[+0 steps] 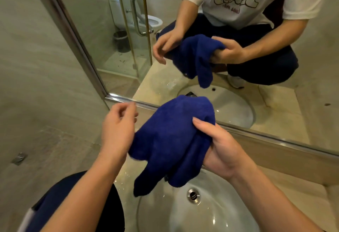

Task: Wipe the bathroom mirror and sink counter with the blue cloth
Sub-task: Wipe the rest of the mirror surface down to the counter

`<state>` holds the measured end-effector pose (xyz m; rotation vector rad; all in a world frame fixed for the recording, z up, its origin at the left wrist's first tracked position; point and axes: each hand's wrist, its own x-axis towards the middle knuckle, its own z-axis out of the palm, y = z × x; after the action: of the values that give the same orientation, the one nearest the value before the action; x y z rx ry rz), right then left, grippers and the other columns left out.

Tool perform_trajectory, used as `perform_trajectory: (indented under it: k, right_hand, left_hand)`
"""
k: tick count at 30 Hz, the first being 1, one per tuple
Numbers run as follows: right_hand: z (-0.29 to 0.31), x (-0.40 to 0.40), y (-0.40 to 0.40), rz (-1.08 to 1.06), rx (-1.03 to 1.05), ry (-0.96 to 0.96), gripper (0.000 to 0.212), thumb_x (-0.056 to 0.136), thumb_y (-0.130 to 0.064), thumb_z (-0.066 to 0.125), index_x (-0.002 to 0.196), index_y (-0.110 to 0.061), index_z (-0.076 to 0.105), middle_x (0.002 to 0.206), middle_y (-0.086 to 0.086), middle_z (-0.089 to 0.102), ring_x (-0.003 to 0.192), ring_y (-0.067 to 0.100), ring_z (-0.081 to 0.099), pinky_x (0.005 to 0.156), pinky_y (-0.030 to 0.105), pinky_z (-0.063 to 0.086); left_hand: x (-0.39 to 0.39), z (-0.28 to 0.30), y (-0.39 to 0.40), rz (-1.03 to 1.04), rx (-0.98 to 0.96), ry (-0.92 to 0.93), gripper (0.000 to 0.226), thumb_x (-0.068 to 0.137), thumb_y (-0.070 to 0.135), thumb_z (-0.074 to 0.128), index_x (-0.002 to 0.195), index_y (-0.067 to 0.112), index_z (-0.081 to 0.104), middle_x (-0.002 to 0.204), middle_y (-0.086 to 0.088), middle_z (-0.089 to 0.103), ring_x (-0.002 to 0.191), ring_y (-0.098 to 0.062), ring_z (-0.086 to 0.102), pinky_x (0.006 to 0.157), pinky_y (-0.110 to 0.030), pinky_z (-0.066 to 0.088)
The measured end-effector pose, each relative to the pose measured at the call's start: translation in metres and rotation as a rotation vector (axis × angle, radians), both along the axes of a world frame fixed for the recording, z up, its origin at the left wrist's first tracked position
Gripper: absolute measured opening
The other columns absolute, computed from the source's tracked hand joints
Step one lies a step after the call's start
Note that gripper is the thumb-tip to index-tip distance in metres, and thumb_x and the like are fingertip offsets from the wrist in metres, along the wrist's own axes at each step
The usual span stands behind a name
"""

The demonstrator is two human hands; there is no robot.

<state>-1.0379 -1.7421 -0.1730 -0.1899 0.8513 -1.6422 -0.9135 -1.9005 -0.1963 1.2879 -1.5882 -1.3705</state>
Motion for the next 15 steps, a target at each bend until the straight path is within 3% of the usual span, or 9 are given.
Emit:
perform_trajectory:
  k: [3,5,7,9,12,13,15]
  right_hand:
    - [0.001,0.0,-0.001,0.009,-0.083,-0.044,0.052,0.062,-0.021,0.085,0.109,-0.006,0.073,0.114,0.015,0.069,0.107,0.025,0.067,0.088,0.037,0.056]
    - [-0.002,0.001,-0.004,-0.014,-0.117,-0.046,0.054,0.054,-0.023,0.088,0.104,-0.009,0.075,0.114,0.013,0.069,0.108,0.024,0.066,0.097,0.038,0.052]
    - [-0.002,0.002,-0.006,-0.04,-0.12,-0.022,0.055,0.049,-0.023,0.09,0.1,-0.011,0.077,0.111,0.011,0.07,0.105,0.021,0.067,0.095,0.037,0.053]
    - [-0.001,0.003,-0.007,-0.051,-0.093,-0.011,0.05,0.045,-0.021,0.089,0.093,-0.011,0.079,0.106,0.011,0.072,0.097,0.02,0.07,0.082,0.033,0.058]
    - [0.007,0.005,-0.007,-0.045,-0.009,-0.022,0.025,0.057,-0.015,0.074,0.081,-0.009,0.08,0.092,0.013,0.073,0.084,0.021,0.072,0.073,0.03,0.059]
    - [0.01,0.007,-0.007,-0.04,0.014,-0.033,0.019,0.063,-0.015,0.066,0.076,-0.009,0.079,0.086,0.012,0.073,0.079,0.021,0.072,0.07,0.029,0.059]
    - [0.012,0.011,-0.008,-0.053,0.038,-0.062,0.025,0.069,-0.015,0.054,0.068,-0.009,0.078,0.078,0.011,0.073,0.07,0.02,0.071,0.063,0.026,0.058]
  left_hand:
    - [0.01,-0.002,-0.001,0.101,0.321,0.109,0.028,0.098,0.045,0.051,0.098,0.018,0.058,0.094,-0.004,0.063,0.09,-0.021,0.06,0.078,-0.034,0.048]
    - [0.008,-0.004,0.002,0.039,0.571,0.178,0.04,0.096,0.05,0.052,0.104,0.011,0.058,0.1,-0.011,0.065,0.093,-0.026,0.063,0.083,-0.037,0.052]
    - [0.003,-0.006,0.008,-0.088,0.769,0.217,0.06,0.094,0.057,0.05,0.114,0.001,0.059,0.108,-0.02,0.069,0.102,-0.035,0.066,0.093,-0.043,0.052]
    - [0.0,-0.009,0.014,-0.199,0.839,0.23,0.08,0.09,0.067,0.045,0.117,-0.005,0.063,0.113,-0.022,0.068,0.111,-0.037,0.062,0.105,-0.044,0.046]
    - [-0.001,-0.014,0.013,-0.33,0.804,0.195,0.088,0.086,0.077,0.036,0.109,0.001,0.073,0.109,-0.016,0.071,0.111,-0.032,0.06,0.105,-0.041,0.04]
    - [-0.001,-0.015,0.013,-0.362,0.836,0.225,0.086,0.086,0.078,0.036,0.113,0.005,0.073,0.116,-0.017,0.07,0.116,-0.032,0.06,0.108,-0.042,0.038]
    - [-0.001,-0.013,0.015,-0.403,0.956,0.306,0.083,0.083,0.078,0.044,0.125,0.01,0.069,0.134,-0.021,0.06,0.129,-0.036,0.054,0.115,-0.047,0.03]
